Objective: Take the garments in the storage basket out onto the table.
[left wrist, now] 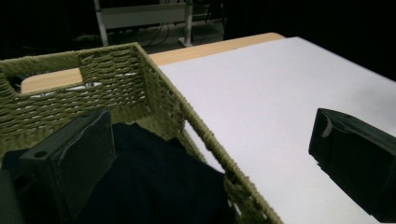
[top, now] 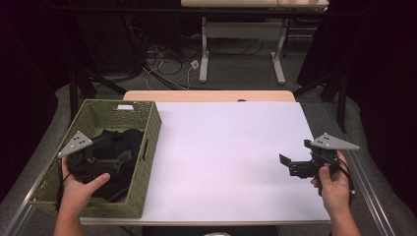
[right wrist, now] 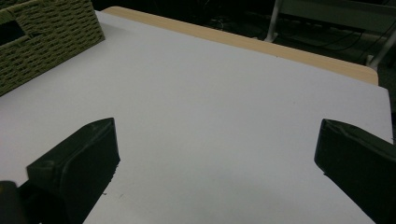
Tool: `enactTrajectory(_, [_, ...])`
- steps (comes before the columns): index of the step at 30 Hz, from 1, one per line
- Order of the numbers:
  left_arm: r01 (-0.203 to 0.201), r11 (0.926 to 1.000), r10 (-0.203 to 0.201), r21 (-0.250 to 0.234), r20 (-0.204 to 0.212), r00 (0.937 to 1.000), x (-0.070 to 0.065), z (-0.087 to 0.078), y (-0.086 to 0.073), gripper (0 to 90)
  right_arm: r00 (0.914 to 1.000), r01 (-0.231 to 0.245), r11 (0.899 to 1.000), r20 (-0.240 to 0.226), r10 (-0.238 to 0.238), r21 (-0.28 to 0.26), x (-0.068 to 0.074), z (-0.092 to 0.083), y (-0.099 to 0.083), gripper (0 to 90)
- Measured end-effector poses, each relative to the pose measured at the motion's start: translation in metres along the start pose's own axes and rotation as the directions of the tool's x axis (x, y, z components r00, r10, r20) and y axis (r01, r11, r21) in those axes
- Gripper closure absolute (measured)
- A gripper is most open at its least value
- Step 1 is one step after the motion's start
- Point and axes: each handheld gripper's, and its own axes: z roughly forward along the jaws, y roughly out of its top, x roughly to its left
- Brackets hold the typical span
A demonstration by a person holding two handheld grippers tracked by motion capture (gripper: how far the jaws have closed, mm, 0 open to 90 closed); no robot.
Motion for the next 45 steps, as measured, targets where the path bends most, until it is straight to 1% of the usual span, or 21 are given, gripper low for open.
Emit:
enactTrajectory(3, [0.006, 0.9999, -0.006, 0.011, -0.011, 0.9999, 0.003, -0.001, 0.0, 0.3, 0.9999, 0.004, 1.0, -0.011, -0.004, 0.008, 0.005, 0.006, -0.003, 0.0])
enactTrajectory(4, [0.009, 0.9999, -0.009, 0.009, -0.018, 0.9998, 0.003, -0.001, 0.001, 0.3, 0.9999, 0.004, 1.0, -0.011, -0.004, 0.008, 0.005, 0.006, -0.003, 0.0])
enactTrajectory(5, [0.004, 1.0, -0.003, 0.005, -0.025, 0.9997, 0.004, -0.002, 0.001, 0.3, 0.9998, 0.013, 1.0, -0.014, -0.012, 0.013, 0.007, 0.009, -0.004, 0.0])
enactTrajectory(9, [0.0, 1.0, 0.0, -0.008, -0.028, 0.9996, 0.005, -0.006, 0.002, 0.3, 0.9995, 0.017, 1.0, -0.027, -0.016, 0.013, 0.011, 0.014, -0.004, 0.0])
enactTrajectory(14, [0.007, 1.0, -0.007, 0.004, -0.035, 0.9994, 0.008, -0.009, 0.001, 0.3, 0.9993, 0.016, 1.0, -0.035, -0.015, 0.023, 0.015, 0.018, -0.007, 0.0])
enactTrajectory(15, [0.012, 0.9999, -0.012, 0.003, -0.039, 0.9992, 0.009, -0.01, 0.001, 0.3, 0.9989, 0.018, 0.999, -0.043, -0.016, 0.038, 0.016, 0.022, -0.009, 0.2])
enactTrajectory(19, [0.014, 0.9999, -0.013, 0.005, -0.066, 0.9977, 0.014, -0.015, 0.0, 0.3, 0.9991, 0.02, 0.998, -0.039, -0.018, 0.057, 0.018, 0.024, -0.011, 0.3])
enactTrajectory(21, [0.025, 0.9997, -0.025, 0.001, -0.074, 0.9969, 0.016, -0.017, -0.001, 0.3, 0.9989, 0.02, 0.998, -0.043, -0.018, 0.059, 0.019, 0.024, -0.011, 0.3])
enactTrajectory(25, [0.033, 0.9994, -0.033, 0.001, -0.088, 0.9955, 0.02, -0.021, -0.003, 0.3, 0.9988, 0.024, 0.998, -0.044, -0.022, 0.052, 0.021, 0.025, -0.011, 0.3])
enactTrajectory(26, [0.031, 0.9995, -0.031, 0.004, -0.106, 0.9939, 0.023, -0.023, -0.004, 0.3, 0.9988, 0.023, 0.998, -0.044, -0.021, 0.052, 0.021, 0.025, -0.011, 0.3])
enactTrajectory(28, [0.028, 0.9996, -0.027, 0.006, -0.115, 0.993, 0.024, -0.024, -0.004, 0.3, 0.999, 0.026, 0.998, -0.039, -0.024, 0.055, 0.022, 0.025, -0.011, 0.3])
enactTrajectory(29, [0.04, 0.9992, -0.04, 0.0, -0.12, 0.992, 0.027, -0.025, -0.005, 0.3, 0.9987, 0.03, 0.998, -0.042, -0.028, 0.054, 0.021, 0.026, -0.012, 0.4])
enactTrajectory(30, [0.04, 0.9992, -0.04, 0.0, -0.12, 0.992, 0.027, -0.025, -0.005, 0.3, 0.9987, 0.03, 0.998, -0.042, -0.028, 0.054, 0.021, 0.026, -0.012, 0.4])
enactTrajectory(31, [0.048, 0.9989, -0.048, -0.002, -0.129, 0.9905, 0.029, -0.025, -0.007, 0.3, 0.9987, 0.031, 0.998, -0.043, -0.029, 0.059, 0.02, 0.026, -0.012, 0.4])
enactTrajectory(33, [0.051, 0.9987, -0.051, -0.002, -0.133, 0.9898, 0.031, -0.025, -0.008, 0.3, 0.9989, 0.023, 0.998, -0.042, -0.02, 0.06, 0.02, 0.026, -0.012, 0.5])
enactTrajectory(36, [0.059, 0.9982, -0.057, 0.007, -0.152, 0.9867, 0.034, -0.026, -0.01, 0.3, 0.999, 0.017, 0.998, -0.042, -0.015, 0.058, 0.02, 0.027, -0.013, 0.6])
enactTrajectory(39, [0.071, 0.9972, -0.067, 0.02, -0.182, 0.9811, 0.038, -0.026, -0.012, 0.3, 0.9988, 0.027, 0.998, -0.042, -0.025, 0.06, 0.019, 0.028, -0.013, 0.7])
enactTrajectory(40, [0.073, 0.997, -0.067, 0.026, -0.186, 0.9803, 0.039, -0.025, -0.013, 0.3, 0.9988, 0.028, 0.998, -0.041, -0.026, 0.063, 0.019, 0.028, -0.013, 0.7])
enactTrajectory(43, [0.074, 0.9963, -0.063, 0.044, -0.206, 0.9765, 0.042, -0.024, -0.014, 0.3, 0.9991, 0.019, 0.998, -0.038, -0.016, 0.06, 0.02, 0.027, -0.013, 0.9])
enactTrajectory(44, [0.071, 0.9957, -0.056, 0.059, -0.219, 0.9741, 0.043, -0.023, -0.014, 0.3, 0.9991, 0.019, 0.998, -0.038, -0.016, 0.06, 0.02, 0.027, -0.013, 0.9])
enactTrajectory(45, [0.069, 0.9949, -0.049, 0.074, -0.236, 0.9704, 0.044, -0.022, -0.015, 0.3, 0.9992, 0.019, 0.998, -0.037, -0.017, 0.061, 0.02, 0.027, -0.013, 0.9])
